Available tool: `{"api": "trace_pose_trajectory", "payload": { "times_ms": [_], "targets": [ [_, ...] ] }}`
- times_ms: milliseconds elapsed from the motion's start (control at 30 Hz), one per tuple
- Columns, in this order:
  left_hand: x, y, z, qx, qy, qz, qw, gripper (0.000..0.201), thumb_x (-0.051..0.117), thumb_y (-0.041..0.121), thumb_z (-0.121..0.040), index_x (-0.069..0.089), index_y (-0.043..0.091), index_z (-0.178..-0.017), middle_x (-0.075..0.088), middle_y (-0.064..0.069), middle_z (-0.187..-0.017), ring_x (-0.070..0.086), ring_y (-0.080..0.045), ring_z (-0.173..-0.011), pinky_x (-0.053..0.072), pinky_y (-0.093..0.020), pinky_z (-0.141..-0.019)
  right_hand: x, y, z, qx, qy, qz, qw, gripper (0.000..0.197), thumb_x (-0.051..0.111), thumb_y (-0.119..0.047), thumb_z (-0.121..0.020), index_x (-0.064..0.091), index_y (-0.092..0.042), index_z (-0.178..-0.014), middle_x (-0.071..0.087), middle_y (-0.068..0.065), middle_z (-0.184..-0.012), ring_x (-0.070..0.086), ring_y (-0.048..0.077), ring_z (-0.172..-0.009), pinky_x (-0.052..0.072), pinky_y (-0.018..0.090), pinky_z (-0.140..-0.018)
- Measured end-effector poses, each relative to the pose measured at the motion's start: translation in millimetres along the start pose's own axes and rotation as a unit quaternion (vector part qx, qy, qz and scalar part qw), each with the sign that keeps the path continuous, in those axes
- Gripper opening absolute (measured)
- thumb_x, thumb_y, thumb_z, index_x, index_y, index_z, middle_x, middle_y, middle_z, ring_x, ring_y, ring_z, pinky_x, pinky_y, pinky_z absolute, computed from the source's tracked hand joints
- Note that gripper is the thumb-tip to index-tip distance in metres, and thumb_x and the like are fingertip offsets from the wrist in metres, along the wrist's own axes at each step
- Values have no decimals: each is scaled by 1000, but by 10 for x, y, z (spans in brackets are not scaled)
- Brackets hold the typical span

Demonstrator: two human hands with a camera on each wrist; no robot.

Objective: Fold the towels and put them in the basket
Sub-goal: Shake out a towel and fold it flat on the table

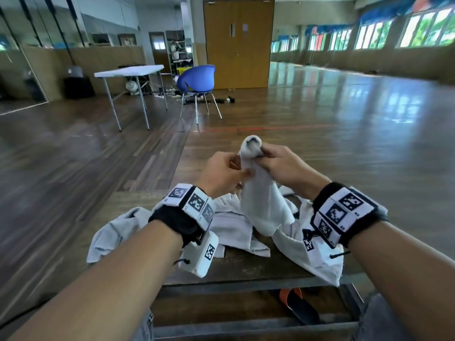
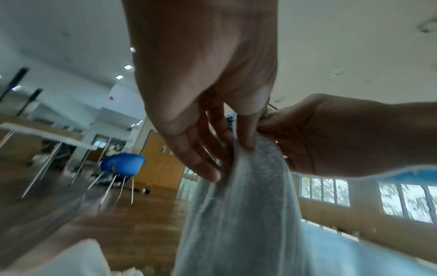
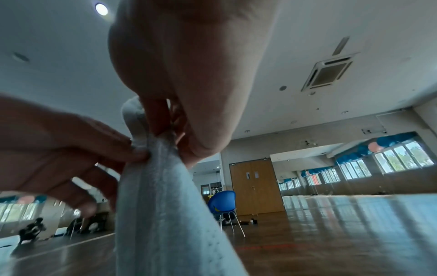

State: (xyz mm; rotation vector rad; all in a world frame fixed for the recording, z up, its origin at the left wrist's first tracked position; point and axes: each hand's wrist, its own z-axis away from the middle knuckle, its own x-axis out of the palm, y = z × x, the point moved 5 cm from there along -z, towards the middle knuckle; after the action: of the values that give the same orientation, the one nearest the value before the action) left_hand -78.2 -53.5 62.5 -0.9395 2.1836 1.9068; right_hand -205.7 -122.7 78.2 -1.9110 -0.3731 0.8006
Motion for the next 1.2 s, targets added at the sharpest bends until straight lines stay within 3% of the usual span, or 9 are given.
{"api": "trace_pose_trajectory", "payload": {
  "times_ms": [67, 167, 333, 467, 667, 800, 867, 1033, 1200],
  "targets": [
    [-33, -9, 24, 0, 31, 15, 999, 23, 70, 10, -91, 63, -12, -93, 65, -25, -78, 64, -30, -60, 57, -43, -57, 107, 6, 8, 7, -16, -28, 999, 22, 57, -9, -92, 69, -14, -109, 69, -5, -90, 64, 2, -81, 51, 17, -68],
    [-80, -1, 39, 4, 35, -17, 999, 29, 69, 14, -92, 63, -14, -90, 67, -23, -76, 68, -30, -64, 58, -44, -59, 138, 22, -7, 20, 9, -24, 999, 37, 68, -38, -89, 65, -7, -109, 69, 5, -92, 64, 16, -84, 53, 40, -78],
    [-367, 75, 40, -12, 58, -169, 984, 28, 61, 20, -92, 67, -1, -74, 70, -13, -73, 70, -28, -75, 53, -36, -59, -95, -141, 34, -80, 184, 96, 975, 47, 78, -38, -85, 43, -13, -66, 43, -8, -56, 36, 3, -50, 35, 18, -49],
    [-767, 176, 16, -8, 137, -173, 975, 23, 56, 22, -96, 56, 13, -76, 67, -13, -86, 66, -33, -88, 52, -33, -68, -362, -178, 99, -67, 233, 107, 964, 44, 68, -25, -92, 36, -13, -65, 64, 20, -66, 60, -4, -54, 53, 36, -65],
    [-839, 366, -11, 47, 74, -155, 984, 23, 59, 23, -99, 53, 14, -79, 61, -7, -79, 61, -31, -82, 54, -44, -73, -152, -151, 27, 0, 52, 103, 993, 52, 70, -64, -81, 59, -22, -111, 67, -9, -101, 63, -1, -89, 47, 20, -70],
    [-686, 397, -60, 61, 13, -160, 985, 16, 55, 20, -101, 55, 4, -98, 68, -18, -99, 67, -36, -93, 57, -54, -81, 156, -138, -80, 6, 52, 83, 995, 81, 80, -49, -79, 42, -18, -143, 58, -10, -115, 60, 3, -105, 50, 22, -85],
    [-642, 352, -117, 47, -7, -180, 982, 18, 51, 20, -102, 53, 3, -101, 65, -22, -103, 64, -37, -97, 54, -56, -85, 205, -122, -132, 1, 76, 98, 992, 71, 81, -41, -82, 47, -17, -140, 59, -1, -115, 61, 13, -103, 52, 30, -89],
    [-591, 161, -312, 5, -7, -164, 986, 25, 57, 26, -100, 59, 2, -99, 70, -18, -94, 70, -30, -80, 61, -50, -74, 205, 30, -284, 0, 86, 196, 977, 33, 76, -40, -85, 55, -18, -72, 58, -5, -70, 54, 17, -68, 45, 35, -66],
    [-686, -17, -486, -50, 57, -98, 992, 36, 59, 20, -95, 63, -15, -90, 71, -30, -86, 73, -39, -79, 61, -50, -78, 69, 115, -390, 10, 179, 211, 961, 4, 67, -34, -89, 66, -30, -90, 66, -4, -94, 62, 16, -90, 50, 33, -76]
  ]
}}
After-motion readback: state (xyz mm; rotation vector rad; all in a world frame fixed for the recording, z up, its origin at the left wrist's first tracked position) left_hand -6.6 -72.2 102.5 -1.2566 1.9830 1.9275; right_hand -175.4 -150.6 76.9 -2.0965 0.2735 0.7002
